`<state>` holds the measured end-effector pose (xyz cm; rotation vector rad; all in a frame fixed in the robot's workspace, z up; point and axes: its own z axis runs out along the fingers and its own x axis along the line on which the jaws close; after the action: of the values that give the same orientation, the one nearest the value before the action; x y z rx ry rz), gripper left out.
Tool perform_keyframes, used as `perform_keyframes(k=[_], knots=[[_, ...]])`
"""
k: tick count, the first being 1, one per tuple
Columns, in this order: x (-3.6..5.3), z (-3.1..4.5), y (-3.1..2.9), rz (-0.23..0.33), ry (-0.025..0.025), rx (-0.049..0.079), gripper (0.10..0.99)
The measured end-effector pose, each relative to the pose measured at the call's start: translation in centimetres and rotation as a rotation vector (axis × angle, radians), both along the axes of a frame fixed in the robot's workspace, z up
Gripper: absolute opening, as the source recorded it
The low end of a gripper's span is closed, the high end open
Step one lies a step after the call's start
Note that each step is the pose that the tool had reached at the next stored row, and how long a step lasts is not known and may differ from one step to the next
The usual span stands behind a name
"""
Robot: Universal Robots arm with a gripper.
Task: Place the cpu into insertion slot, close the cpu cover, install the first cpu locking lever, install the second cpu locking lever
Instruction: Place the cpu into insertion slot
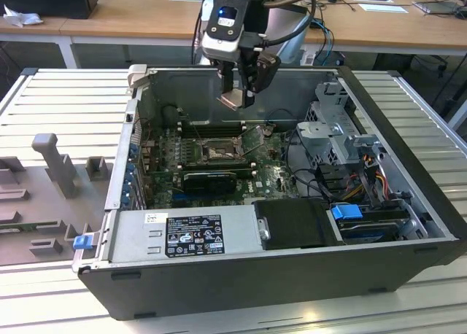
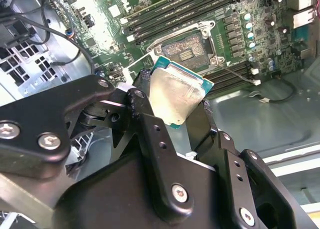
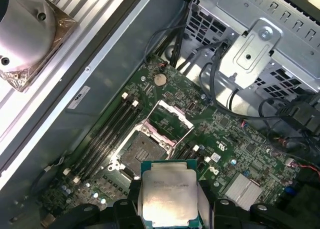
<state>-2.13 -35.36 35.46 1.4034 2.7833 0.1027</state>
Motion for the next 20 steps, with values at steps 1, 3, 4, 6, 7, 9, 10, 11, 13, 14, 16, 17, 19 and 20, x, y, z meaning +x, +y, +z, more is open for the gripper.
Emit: perform_keyframes(k=[1,3,4,6,7,9,10,11,13,14,16,17,19,20], knots=[[0.00,0.00,0.00,-0.005,0.0000,0.000,0.529],[0.00,-0.01,0.00,-0.019,0.0001,0.000,0.529],[0.00,-0.01,0.00,-0.025,0.0000,0.000,0.529],[0.00,-0.03,0.00,-0.041,0.0000,0.000,0.529],[0.00,-0.04,0.00,-0.054,0.0000,0.000,0.529],[0.00,-0.09,0.00,-0.085,0.0000,0.000,0.529],[0.00,-0.11,0.00,-0.096,0.0000,0.000,0.529],[-0.02,-0.13,0.00,-0.106,0.0001,0.000,0.529],[-0.14,-0.15,0.00,-0.120,0.0001,0.000,0.529],[-0.25,-0.18,0.00,-0.125,0.0001,0.000,0.529],[-0.39,-0.21,0.00,-0.132,0.0001,0.000,0.529],[-0.48,-0.24,0.00,-0.139,0.0000,0.000,0.529],[-0.50,-0.29,0.00,-0.148,0.0000,0.000,0.529],[-0.50,-0.38,0.00,-0.149,-0.0001,0.000,0.529]])
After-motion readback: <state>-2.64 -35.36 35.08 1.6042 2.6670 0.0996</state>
